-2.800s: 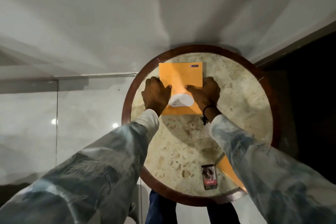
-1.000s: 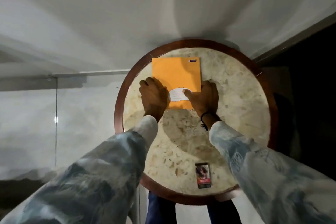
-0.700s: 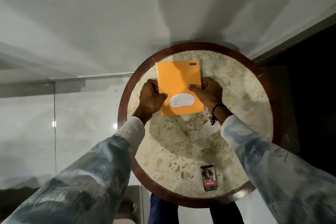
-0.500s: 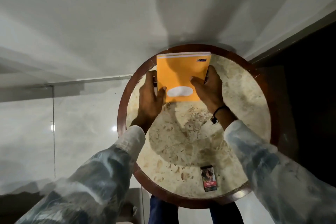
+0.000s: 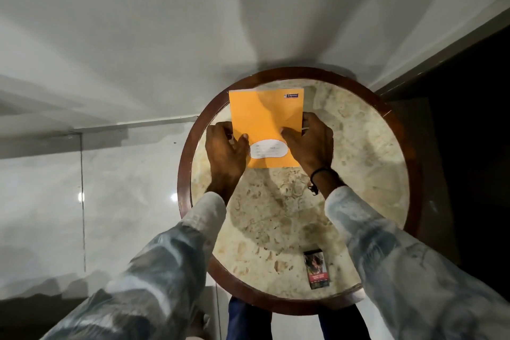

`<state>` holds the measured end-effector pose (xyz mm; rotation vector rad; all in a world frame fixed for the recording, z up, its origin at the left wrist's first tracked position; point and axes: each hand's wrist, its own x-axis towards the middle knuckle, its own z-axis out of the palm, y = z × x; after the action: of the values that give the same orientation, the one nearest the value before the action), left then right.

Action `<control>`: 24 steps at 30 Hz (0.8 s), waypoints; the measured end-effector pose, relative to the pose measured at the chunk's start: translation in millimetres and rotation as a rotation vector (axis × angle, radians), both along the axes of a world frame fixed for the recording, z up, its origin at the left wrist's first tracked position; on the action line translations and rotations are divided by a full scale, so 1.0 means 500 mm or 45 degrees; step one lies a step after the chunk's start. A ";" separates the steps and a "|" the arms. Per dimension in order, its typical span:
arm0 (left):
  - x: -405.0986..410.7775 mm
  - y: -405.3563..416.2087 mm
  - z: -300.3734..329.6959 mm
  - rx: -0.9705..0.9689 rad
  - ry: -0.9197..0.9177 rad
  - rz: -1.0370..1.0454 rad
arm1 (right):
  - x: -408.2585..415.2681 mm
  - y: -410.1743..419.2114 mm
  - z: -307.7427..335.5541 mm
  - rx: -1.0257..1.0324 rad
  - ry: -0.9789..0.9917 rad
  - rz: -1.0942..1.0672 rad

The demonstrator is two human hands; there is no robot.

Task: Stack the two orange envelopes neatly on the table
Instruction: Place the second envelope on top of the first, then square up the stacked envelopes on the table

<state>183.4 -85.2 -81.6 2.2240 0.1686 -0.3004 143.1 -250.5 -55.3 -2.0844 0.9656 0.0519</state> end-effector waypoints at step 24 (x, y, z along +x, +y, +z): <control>-0.031 -0.084 -0.017 0.727 -0.049 -0.929 | -0.496 0.082 -0.009 -0.080 0.747 0.330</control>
<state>167.8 -127.0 -90.2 2.7875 -0.6747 -0.6635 -105.0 -209.4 -59.8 -2.2887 1.0267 0.8127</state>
